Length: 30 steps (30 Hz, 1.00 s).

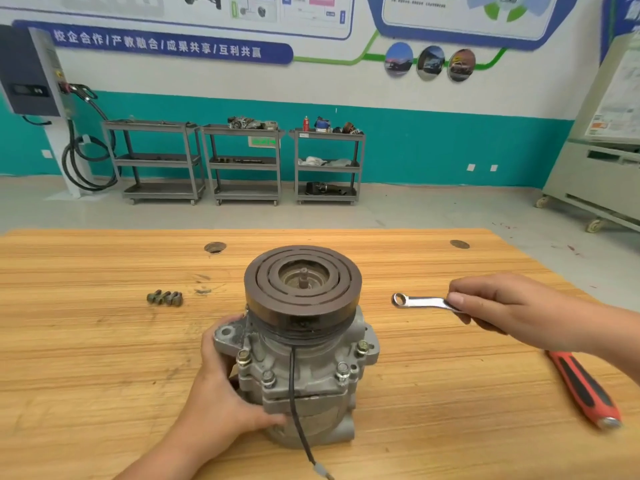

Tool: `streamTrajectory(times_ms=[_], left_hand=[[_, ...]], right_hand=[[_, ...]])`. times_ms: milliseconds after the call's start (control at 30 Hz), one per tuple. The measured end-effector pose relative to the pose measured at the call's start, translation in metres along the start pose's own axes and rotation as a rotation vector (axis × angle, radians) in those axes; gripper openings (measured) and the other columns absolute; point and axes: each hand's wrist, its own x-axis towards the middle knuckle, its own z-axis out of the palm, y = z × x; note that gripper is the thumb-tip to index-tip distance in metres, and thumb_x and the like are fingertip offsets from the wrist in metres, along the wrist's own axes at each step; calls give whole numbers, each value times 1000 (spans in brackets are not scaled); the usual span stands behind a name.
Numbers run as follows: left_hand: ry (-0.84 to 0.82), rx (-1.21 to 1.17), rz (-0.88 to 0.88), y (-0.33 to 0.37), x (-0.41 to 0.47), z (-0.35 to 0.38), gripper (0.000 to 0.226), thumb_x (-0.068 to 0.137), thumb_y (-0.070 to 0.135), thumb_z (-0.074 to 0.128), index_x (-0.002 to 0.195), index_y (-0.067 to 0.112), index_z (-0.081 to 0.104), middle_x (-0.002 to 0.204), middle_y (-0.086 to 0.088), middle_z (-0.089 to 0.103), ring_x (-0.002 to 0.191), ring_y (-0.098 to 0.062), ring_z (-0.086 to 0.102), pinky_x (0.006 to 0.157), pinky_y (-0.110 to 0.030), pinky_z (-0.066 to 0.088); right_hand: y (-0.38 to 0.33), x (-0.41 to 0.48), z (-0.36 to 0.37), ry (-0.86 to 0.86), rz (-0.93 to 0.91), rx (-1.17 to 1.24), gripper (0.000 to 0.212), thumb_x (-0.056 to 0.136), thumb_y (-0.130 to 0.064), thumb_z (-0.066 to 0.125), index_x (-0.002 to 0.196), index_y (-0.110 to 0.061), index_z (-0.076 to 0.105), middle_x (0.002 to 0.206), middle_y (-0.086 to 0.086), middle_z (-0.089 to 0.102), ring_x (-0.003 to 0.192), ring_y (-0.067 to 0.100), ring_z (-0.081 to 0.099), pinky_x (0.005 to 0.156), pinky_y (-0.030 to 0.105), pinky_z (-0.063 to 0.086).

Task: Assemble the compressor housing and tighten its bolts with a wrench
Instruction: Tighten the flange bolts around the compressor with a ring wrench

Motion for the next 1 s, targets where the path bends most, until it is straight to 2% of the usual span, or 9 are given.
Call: streamTrajectory(times_ms=[167,233,333,433,533,667,767,833,1000], left_hand=[[3,40,-34,6,8,0,120,18,54,90,116,58,22,111,21,58,99,20,52,73,-3,41],[-14,31,-26,5,10,2,120,19,56,88,115,62,18,114,22,54,100,23,49,73,0,41],[-56,-7,19,1,11,2,120,26,49,93,112,74,14,120,22,54,110,13,52,82,-5,42],[-123,-95,46,4,12,2,106,43,43,85,125,60,20,121,28,56,118,4,52,92,-11,45],[-100,-179,49,8,15,3,99,47,55,83,129,37,29,117,24,61,110,4,58,83,-12,48],[-71,-237,40,9,20,4,87,47,38,73,127,39,37,111,30,63,103,9,60,77,-7,46],[-57,-209,20,9,20,6,111,25,64,85,122,27,46,109,14,67,100,9,61,75,-4,45],[-44,-185,12,8,20,7,119,15,84,74,115,22,50,106,5,68,99,6,62,76,-6,45],[-18,-136,8,7,19,7,111,18,90,67,108,27,51,94,14,72,95,12,61,71,-1,42]], right_hand=[[-16,14,5,-103,-64,-203,46,77,-67,23,68,-30,48,57,-12,44,55,4,39,57,21,35],[-20,18,7,-109,-91,-220,46,77,-68,24,73,-32,52,61,-9,48,58,3,42,59,21,37],[-24,22,10,-116,-121,-234,46,76,-70,24,76,-34,52,65,-7,50,60,4,43,59,23,38],[-23,24,13,-139,-122,-282,43,75,-70,23,77,-37,52,72,-6,55,67,6,47,64,24,41],[-19,27,11,-151,-130,-306,44,75,-70,24,84,-39,54,77,-7,58,72,8,49,67,27,43],[-16,34,7,-182,-172,-315,42,74,-71,26,88,-45,55,82,-14,57,77,3,50,67,18,41],[-18,38,6,-230,-168,-314,42,75,-71,26,96,-47,55,88,-19,58,82,-1,51,71,16,42],[-19,43,2,-247,-161,-353,49,78,-68,27,108,-44,57,96,-23,56,89,-7,49,77,13,40],[-30,55,-4,-304,-134,-409,54,79,-65,29,120,-41,56,106,-21,55,99,-4,49,89,18,39]])
